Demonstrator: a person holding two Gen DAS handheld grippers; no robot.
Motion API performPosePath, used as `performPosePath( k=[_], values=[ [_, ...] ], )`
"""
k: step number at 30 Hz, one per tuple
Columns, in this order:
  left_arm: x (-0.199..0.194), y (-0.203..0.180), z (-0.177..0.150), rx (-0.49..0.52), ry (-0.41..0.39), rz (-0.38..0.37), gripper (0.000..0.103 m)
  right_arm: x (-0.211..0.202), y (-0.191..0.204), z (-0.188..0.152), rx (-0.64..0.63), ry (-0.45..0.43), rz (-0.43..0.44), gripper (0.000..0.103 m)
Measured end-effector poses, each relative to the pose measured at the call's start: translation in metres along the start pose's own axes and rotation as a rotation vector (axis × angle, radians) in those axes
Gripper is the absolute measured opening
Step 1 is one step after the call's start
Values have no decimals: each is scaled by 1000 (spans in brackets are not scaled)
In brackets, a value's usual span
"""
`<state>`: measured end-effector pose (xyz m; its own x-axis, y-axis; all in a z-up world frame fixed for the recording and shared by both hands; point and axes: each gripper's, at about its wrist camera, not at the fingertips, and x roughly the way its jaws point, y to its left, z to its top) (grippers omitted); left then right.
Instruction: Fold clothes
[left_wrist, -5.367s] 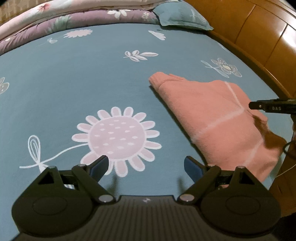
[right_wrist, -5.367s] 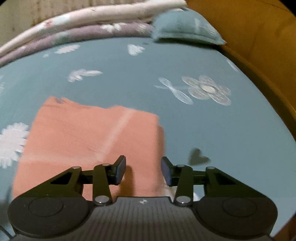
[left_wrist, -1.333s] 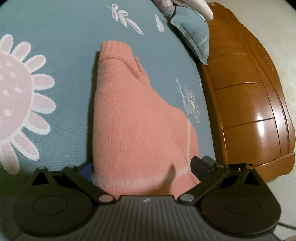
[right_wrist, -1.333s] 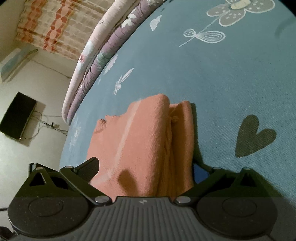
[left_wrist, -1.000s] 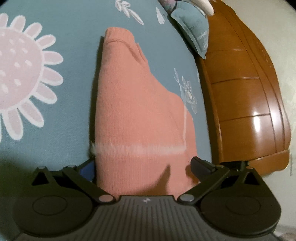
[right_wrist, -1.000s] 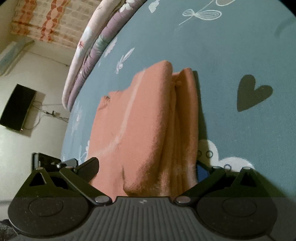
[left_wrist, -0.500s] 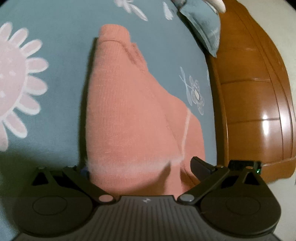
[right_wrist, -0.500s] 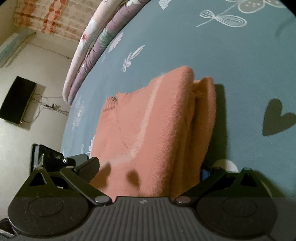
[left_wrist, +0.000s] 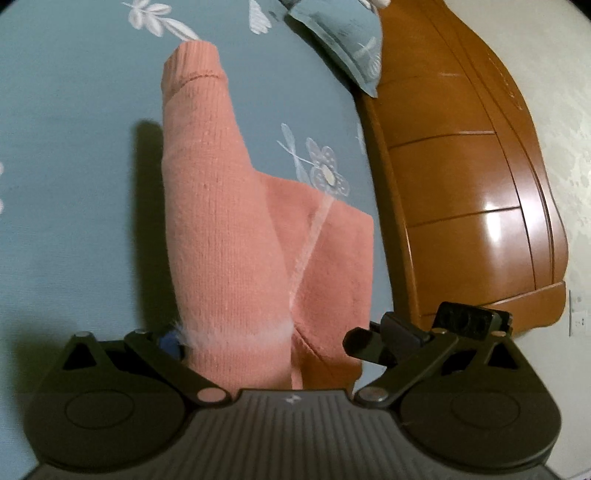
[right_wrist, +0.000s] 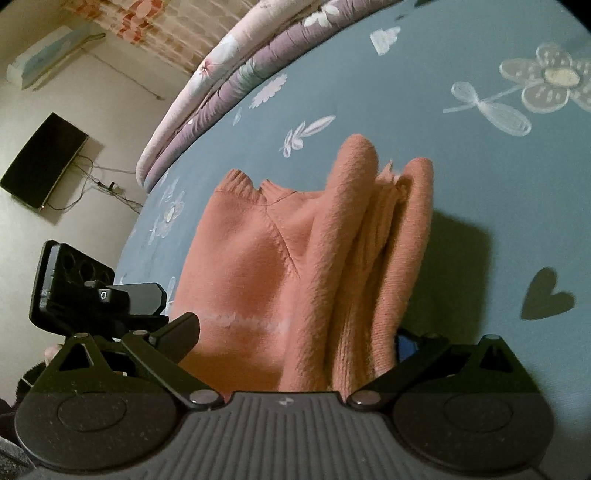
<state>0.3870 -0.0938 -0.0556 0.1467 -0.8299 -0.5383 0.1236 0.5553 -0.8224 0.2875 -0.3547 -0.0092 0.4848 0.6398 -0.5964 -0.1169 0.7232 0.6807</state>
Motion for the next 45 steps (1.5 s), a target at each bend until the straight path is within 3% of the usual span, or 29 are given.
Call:
performPosePath(
  k=[8,17,27,35,45],
  values=[
    [31,-27,5,39,71,-45,101,-47,-20,4,-10,-68,-65,103],
    [114,-64,20,72,180,-90,101,-101,-70,8,28,-122,-191,103],
    [208,-121,36,106,250,-159,101,-165,-124,31,42,-188,-351,102],
    [255,-145,47,65,246,-214,101,-201,-155,62,-13,-240,-437,102],
    [281,-121,49,20,198,-151,101,-182,-201,79,-41,-217,-491,101]
  ],
)
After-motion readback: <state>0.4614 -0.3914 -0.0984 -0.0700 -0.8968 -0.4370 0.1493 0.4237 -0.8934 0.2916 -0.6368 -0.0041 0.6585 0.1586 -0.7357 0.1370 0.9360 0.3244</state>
